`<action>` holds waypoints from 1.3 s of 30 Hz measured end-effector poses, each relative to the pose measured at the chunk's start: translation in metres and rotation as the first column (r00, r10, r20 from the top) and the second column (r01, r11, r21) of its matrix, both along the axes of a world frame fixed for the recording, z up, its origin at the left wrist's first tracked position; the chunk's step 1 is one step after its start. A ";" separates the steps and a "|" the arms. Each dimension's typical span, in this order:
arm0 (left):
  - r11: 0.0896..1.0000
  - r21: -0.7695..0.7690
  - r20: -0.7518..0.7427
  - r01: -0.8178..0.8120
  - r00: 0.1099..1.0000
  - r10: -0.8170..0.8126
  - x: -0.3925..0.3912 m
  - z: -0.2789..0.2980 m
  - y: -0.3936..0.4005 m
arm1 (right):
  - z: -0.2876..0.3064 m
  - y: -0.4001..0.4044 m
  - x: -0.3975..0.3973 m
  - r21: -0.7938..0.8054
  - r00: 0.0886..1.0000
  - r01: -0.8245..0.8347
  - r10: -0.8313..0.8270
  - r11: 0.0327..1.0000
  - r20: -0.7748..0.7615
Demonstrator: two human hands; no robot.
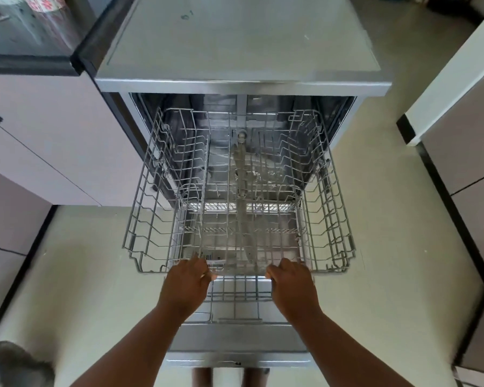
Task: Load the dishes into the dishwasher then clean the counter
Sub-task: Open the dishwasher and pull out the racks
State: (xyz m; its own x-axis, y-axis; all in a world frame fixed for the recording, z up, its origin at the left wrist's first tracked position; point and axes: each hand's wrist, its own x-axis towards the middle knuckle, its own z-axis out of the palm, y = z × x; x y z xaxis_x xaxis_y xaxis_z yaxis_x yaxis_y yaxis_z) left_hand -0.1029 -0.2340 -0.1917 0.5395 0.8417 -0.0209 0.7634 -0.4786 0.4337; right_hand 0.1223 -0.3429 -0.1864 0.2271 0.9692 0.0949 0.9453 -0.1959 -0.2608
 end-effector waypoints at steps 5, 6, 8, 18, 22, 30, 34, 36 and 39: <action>0.998 -0.061 -0.040 0.009 0.999 -0.012 -0.006 0.004 -0.024 | 0.002 -0.023 -0.008 -0.067 1.000 0.018 -0.018 0.998 0.013; 0.998 -0.062 -0.041 0.013 0.999 -0.015 -0.007 0.003 -0.029 | 0.001 -0.027 -0.008 -0.085 1.000 0.021 -0.020 0.996 0.014; 0.997 -0.069 -0.035 0.030 0.999 -0.033 -0.011 0.003 -0.038 | 0.000 -0.036 -0.011 -0.114 1.000 0.021 -0.020 0.993 0.008; 0.960 -0.189 -0.265 0.207 0.930 -0.253 -0.052 0.021 -0.066 | 0.026 -0.058 -0.058 -0.342 0.988 0.102 -0.055 0.934 0.146; 0.922 -0.186 -0.420 0.340 0.821 -0.387 -0.084 0.048 -0.076 | 0.050 -0.059 -0.084 -0.502 0.976 0.211 -0.150 0.839 0.159; 0.937 -0.053 -0.523 0.344 0.790 -0.320 -0.169 0.144 -0.066 | 0.130 -0.056 -0.184 -0.460 0.983 0.177 -0.128 0.870 0.135; 0.958 0.034 -0.500 0.284 0.835 -0.230 -0.195 0.185 -0.047 | 0.177 -0.026 -0.212 -0.384 0.988 0.150 -0.131 0.911 0.077; 0.966 0.053 -0.480 0.251 0.855 -0.196 -0.206 0.195 -0.037 | 0.190 -0.007 -0.221 -0.347 0.992 0.125 -0.105 0.930 0.076; 0.976 0.049 -0.465 0.212 0.870 -0.165 -0.217 0.202 -0.018 | 0.198 0.022 -0.234 -0.309 0.993 0.106 -0.086 0.945 0.078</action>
